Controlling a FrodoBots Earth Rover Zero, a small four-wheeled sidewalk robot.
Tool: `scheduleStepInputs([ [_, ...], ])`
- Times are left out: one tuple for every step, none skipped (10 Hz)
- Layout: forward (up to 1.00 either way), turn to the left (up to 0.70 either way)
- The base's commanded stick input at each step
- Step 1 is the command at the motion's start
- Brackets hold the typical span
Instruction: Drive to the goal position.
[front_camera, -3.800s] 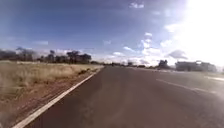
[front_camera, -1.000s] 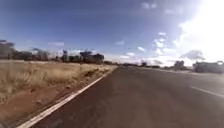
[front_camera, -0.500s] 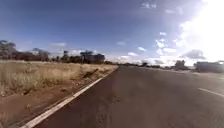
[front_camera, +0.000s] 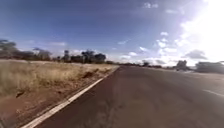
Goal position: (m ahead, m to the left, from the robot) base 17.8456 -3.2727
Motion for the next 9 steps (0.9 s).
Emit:
scheduleStepInputs([
  [0.5,0.0],
  [0.5,0.0],
  [0.5,0.0],
  [0.5,0.0],
  [0.5,0.0],
  [0.5,0.0],
  [0.5,0.0],
  [0.5,0.0],
  [0.5,0.0],
])
